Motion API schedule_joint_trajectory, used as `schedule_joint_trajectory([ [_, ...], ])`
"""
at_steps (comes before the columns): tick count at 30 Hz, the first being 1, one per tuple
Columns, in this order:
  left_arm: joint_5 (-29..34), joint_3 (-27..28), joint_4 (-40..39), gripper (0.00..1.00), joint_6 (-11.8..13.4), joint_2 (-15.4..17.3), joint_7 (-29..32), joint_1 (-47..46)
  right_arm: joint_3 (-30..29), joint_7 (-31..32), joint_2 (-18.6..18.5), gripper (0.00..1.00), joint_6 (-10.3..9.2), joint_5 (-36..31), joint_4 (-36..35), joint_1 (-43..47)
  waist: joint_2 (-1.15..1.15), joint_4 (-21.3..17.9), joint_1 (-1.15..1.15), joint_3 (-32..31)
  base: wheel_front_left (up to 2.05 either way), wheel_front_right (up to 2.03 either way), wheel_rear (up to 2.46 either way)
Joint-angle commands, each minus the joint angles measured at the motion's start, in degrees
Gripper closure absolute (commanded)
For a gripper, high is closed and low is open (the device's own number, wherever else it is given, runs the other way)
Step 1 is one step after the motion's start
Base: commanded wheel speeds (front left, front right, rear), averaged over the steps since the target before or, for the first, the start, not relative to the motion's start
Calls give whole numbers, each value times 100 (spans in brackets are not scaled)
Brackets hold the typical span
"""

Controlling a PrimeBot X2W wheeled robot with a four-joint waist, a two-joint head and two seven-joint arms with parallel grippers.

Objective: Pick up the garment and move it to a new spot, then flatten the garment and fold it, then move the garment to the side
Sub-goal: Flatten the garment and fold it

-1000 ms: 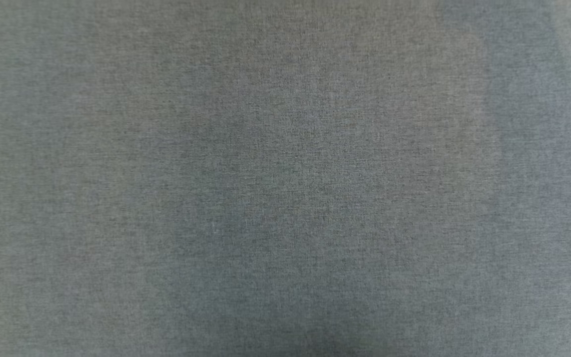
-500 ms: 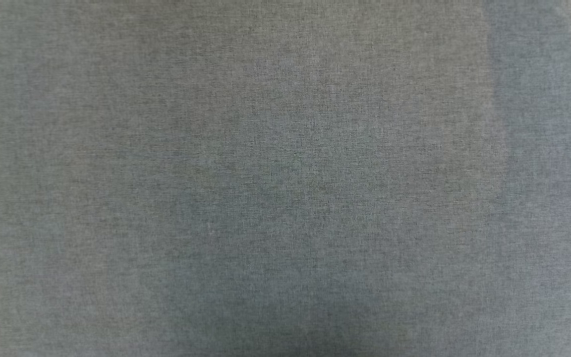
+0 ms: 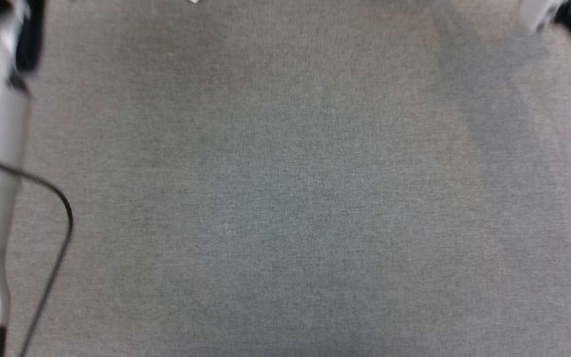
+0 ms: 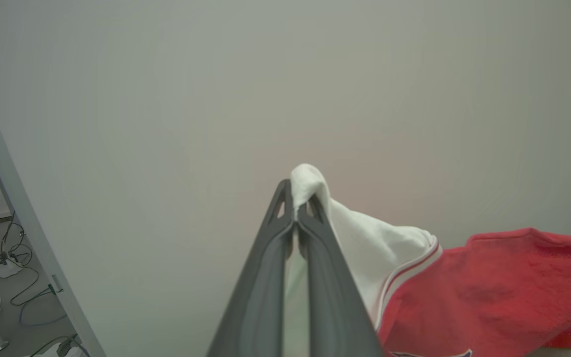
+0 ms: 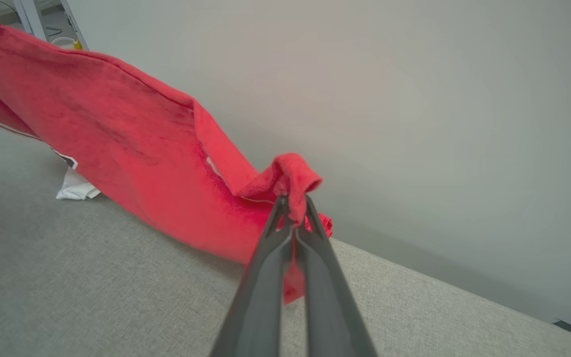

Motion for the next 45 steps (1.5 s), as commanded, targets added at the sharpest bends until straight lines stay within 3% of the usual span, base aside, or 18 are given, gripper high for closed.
schedule_joint_trajectory([
  [1,-46,64,-164,100,80,47,-32,489,140,-24,-112,100,-4,150,-121,342,0,68,0,-533,0,0,0],
  [13,-221,-22,-1270,100,541,270,15,4178,994,-8,-1035,100,-4,1001,-1186,2527,0,155,0,-1702,0,0,0],
  [29,-964,-367,-2330,100,1302,186,669,7338,1276,148,-1758,100,-4,1600,-1976,4873,0,226,0,-2601,0,0,0],
  [40,-1737,-684,-2625,100,1062,332,1432,8377,1085,541,-2336,100,-4,2042,-2686,6009,0,267,0,-2775,0,0,0],
  [45,-1709,-609,-2742,100,1015,394,1295,8340,831,610,-2426,100,-4,2075,-2855,6205,0,277,0,-2683,0,0,0],
])
